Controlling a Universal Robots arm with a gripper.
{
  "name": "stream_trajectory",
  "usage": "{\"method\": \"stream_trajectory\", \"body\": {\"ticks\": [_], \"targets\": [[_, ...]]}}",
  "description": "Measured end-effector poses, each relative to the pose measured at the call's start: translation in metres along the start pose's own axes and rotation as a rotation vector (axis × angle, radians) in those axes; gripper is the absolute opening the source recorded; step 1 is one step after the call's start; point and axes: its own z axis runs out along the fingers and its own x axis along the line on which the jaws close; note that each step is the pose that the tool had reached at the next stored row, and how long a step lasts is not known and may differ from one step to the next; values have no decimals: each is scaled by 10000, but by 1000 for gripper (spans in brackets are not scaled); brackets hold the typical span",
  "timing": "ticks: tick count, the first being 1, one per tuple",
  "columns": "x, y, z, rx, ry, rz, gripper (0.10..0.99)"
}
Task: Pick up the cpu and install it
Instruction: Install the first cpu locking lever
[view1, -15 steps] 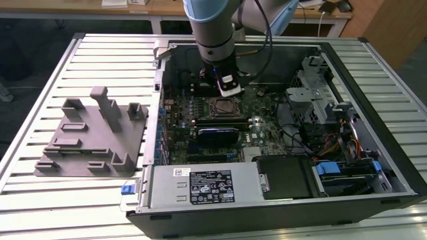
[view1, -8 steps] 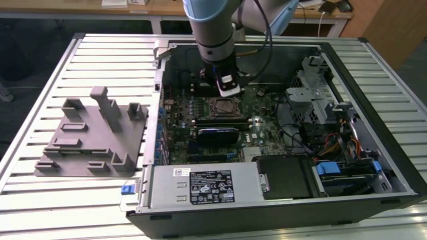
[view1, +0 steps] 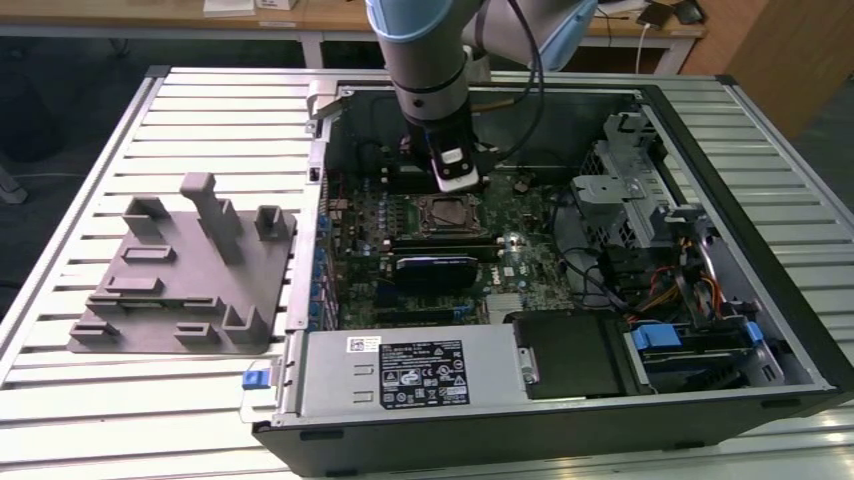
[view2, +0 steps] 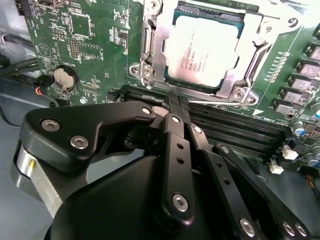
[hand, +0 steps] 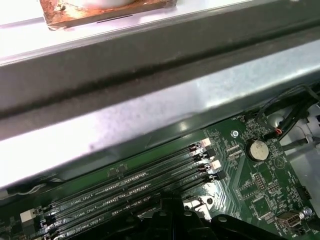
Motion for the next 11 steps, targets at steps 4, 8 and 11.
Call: {"method": "stream_trajectory", "body": {"ticks": [4, 8, 11], "targets": [[3, 7, 3, 9, -16, 57, 106], [5, 4, 14, 21, -40, 141, 106], [5, -3, 23, 26, -49, 170, 106]]}}
